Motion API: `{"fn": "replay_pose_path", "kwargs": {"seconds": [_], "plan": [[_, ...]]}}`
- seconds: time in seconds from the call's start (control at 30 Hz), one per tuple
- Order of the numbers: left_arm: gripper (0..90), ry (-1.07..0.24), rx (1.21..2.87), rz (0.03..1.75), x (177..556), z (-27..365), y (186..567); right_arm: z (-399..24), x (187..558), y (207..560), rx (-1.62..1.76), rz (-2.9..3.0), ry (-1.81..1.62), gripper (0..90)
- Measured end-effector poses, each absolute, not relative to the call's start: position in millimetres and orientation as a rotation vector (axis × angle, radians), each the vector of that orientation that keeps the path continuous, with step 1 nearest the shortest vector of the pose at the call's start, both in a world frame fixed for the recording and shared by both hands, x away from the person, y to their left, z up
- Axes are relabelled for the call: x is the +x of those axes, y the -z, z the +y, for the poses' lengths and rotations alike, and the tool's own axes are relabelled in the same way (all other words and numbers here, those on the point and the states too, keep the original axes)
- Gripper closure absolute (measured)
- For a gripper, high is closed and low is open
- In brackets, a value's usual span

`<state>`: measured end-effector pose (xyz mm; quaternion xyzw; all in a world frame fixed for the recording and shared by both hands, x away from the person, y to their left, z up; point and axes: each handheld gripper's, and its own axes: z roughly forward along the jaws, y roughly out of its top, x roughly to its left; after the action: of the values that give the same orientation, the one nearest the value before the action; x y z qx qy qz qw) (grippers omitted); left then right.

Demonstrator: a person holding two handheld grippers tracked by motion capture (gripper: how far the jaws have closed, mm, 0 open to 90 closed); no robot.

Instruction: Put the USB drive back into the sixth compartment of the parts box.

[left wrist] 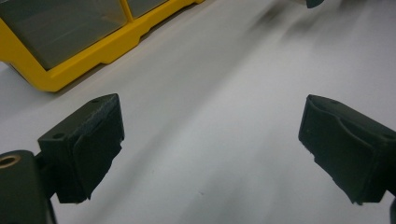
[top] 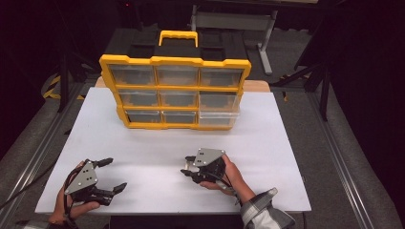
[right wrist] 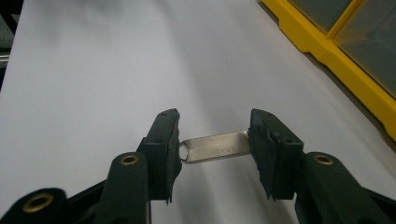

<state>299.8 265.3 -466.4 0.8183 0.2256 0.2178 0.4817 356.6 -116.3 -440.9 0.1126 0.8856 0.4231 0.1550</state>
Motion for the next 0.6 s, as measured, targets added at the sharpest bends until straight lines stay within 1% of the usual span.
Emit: {"fn": "replay_pose_path", "kwargs": {"seconds": [0.6], "plan": [[8.0,-0.531,1.996,0.549,299.9,265.3,466.4,-124.6,347.7,424.2,0.306,2.452,-1.239,54.4]]}}
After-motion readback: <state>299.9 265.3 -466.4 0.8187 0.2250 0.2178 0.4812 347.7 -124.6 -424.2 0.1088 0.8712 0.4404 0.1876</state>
